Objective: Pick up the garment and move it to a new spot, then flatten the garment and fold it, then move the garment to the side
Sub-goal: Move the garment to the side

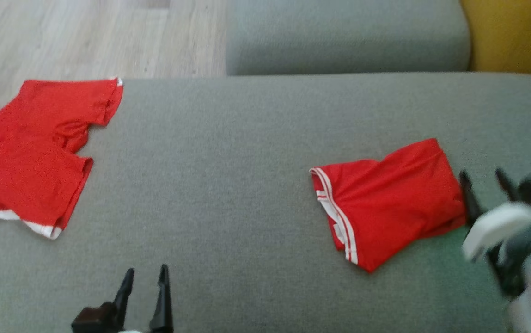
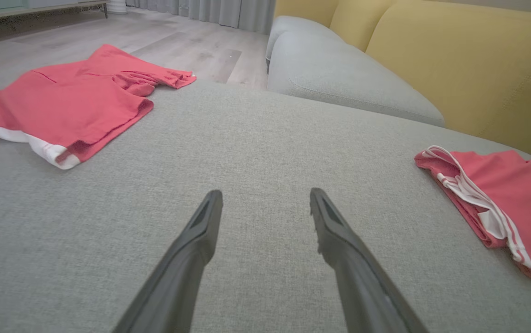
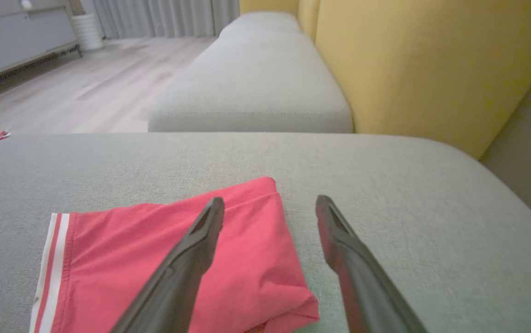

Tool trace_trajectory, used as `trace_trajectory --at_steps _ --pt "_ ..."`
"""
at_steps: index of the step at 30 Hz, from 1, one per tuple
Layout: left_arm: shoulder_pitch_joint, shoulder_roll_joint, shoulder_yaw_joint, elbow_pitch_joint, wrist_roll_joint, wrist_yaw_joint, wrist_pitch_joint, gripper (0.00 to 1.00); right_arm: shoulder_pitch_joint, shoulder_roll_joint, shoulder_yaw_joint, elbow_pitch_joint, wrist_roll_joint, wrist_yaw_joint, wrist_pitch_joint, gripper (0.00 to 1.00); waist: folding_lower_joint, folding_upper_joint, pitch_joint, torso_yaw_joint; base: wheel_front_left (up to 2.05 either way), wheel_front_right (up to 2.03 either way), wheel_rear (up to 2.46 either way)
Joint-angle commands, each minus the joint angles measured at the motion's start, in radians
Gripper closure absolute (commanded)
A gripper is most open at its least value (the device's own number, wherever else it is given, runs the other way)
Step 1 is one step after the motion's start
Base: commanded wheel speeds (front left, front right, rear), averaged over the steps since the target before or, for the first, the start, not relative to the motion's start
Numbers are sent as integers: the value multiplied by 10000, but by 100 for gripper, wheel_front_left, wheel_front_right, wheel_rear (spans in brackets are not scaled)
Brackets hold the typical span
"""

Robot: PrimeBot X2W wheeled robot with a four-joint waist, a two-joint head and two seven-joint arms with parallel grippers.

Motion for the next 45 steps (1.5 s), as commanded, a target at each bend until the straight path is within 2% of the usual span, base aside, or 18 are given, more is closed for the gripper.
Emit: trace_trajectory --at_steps 1,4,7,14,16,17,18,23,29,37,42,43,44,45 --pt "-606 -55 139 -323 63 -46 -122 0 -890 -424 160 -62 206 -7 768 0 0 1 328 100 0 0 0" --pt "-946 -55 -15 -337 45 -101 -122 0 -1839 -852 101 596 288 -7 2164 0 0 1 878 280 0 0 0" --pt "-1232 -55 -151 -266 -12 -116 -122 0 -2572 -1095 174 1362 535 -7 2830 0 0 1 1284 509 0 0 0" --pt "-1652 -55 -370 -137 -103 -135 -122 0 -3504 -1491 109 3218 609 -7 3354 0 0 1 1791 928 0 0 0" --pt "-1691 -55 -374 -145 -108 -101 -122 0 -3615 -1389 -12 3587 656 -7 3508 0 0 1 1830 940 0 0 0" --pt "-1710 -55 -360 -172 -115 -78 -122 0 -3694 -1362 -38 3717 749 -7 3574 64 0 1 1887 923 0 0 0" --pt "-1733 -55 -344 -196 -118 -63 -122 0 -3780 -1326 -46 3805 889 -7 3601 100 0 1 1938 884 0 0 0" --pt "-1907 -55 -293 -332 8 -89 -122 0 -4530 -1412 -616 3875 1087 -7 3013 100 0 1 2417 390 0 0 0" --pt "-2281 -55 -230 -568 326 -267 -122 0 -5893 -1999 -1716 3871 4 -7 1940 100 0 1 3328 -353 0 0 0" --pt "-2665 -55 -103 -961 947 -685 -122 0 -7303 -3138 -4112 3914 -2623 -7 1152 100 0 1 4482 -1012 0 0 0" --pt "-2683 -55 16 -1066 1133 -813 -122 0 -7733 -3176 -5222 3913 -4060 -7 663 100 0 1 4821 -1086 0 0 0" --pt "-2670 -55 26 -1062 1142 -824 -122 0 -7778 -3101 -5324 3930 -4308 -7 508 38 0 1 4851 -1081 0 0 0" --pt "-2659 -55 34 -1055 1145 -824 -122 0 -7828 -3029 -5442 3936 -4516 -7 341 0 0 1 4874 -1075 0 0 0" --pt "-2647 -55 46 -1040 1122 -793 -122 0 -7888 -2896 -5634 3920 -4953 -7 -89 0 0 1 4893 -1054 0 0 0"
